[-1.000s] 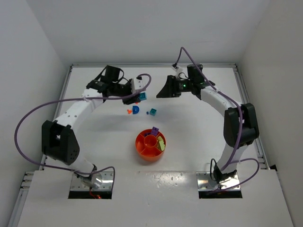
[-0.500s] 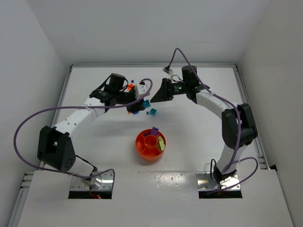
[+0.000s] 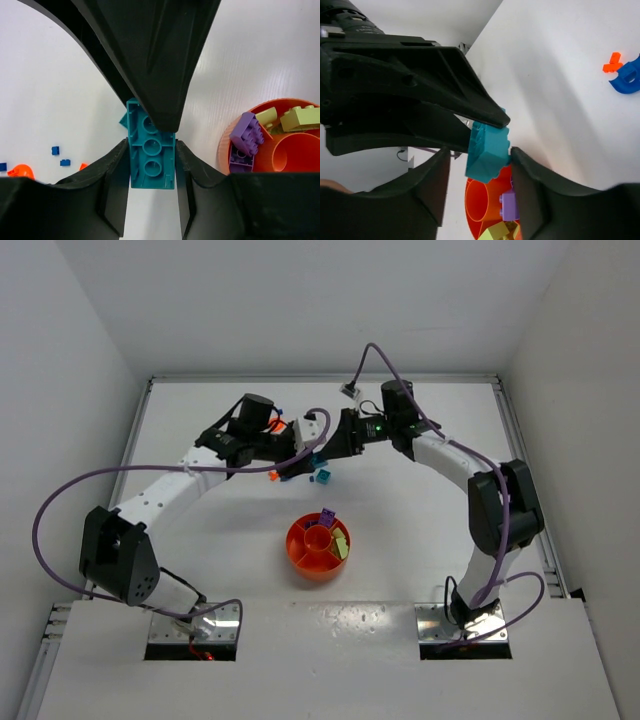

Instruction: Sort the legos into containers by color

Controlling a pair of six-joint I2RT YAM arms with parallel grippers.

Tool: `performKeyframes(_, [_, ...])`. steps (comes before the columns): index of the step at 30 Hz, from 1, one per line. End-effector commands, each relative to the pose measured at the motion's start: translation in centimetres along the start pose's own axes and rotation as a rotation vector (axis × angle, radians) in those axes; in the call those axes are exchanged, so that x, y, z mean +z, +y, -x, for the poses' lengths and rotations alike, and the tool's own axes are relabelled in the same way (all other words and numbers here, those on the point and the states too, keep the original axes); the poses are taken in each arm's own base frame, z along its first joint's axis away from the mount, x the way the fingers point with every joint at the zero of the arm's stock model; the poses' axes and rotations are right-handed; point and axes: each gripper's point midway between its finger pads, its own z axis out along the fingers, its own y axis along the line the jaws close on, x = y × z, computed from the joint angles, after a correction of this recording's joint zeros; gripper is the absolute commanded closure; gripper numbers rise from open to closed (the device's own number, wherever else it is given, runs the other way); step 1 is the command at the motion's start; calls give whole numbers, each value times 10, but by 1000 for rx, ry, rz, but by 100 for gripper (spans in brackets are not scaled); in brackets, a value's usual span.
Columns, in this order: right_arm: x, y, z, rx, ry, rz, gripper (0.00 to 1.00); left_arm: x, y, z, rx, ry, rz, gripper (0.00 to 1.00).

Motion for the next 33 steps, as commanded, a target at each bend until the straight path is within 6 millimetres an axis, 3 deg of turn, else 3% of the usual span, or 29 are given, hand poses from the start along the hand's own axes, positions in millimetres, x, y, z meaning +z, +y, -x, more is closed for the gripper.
performKeyframes(1, [2,14,7,-78,10,68,51,-1,12,26,55,-52,35,73])
performKeyframes(7, [1,20,8,-97,13,99,80,0,12,25,59,-40,46,68])
performKeyframes(10, [-2,18,10,-96,6,93,91,2,10,26,63,-37,46,41])
performKeyframes(11, [-3,21,12,-118,2,95,93,2,10,26,54,-37,46,29])
performKeyframes(12, [-4,23,13,-128,-2,87,96,0,10,24,54,-31,58,10])
performKeyframes(13, [-9,21,17,-141,-14,66,98,0,10,24,54,-31,58,1])
performKeyframes(15, [-15,20,16,-220,4,4,100,-14,24,18,8,-18,123,1])
performKeyframes(18, [-28,11,6,-376,78,-104,100,-44,62,12,-117,-3,285,1])
performKeyframes(19, [-29,17,2,-411,92,-106,100,-55,72,13,-143,-6,336,1])
performKeyframes(20, [-31,13,-4,-419,114,-117,100,-73,91,8,-180,-6,405,1])
performKeyframes(24, [-36,20,-8,-459,117,-127,100,-134,131,2,-316,-51,625,1])
performKeyframes(26, [-36,25,-12,-483,137,-118,100,-158,147,-16,-411,-39,753,1])
performKeyframes(29, [-32,33,-18,-505,177,-90,100,-182,157,-41,-545,-11,852,1])
performKeyframes(31, [-26,39,-22,-543,228,-63,100,-182,155,-56,-611,13,846,1])
performKeyframes(33, [-21,53,-41,-632,344,-2,100,-179,152,-69,-654,29,837,1])
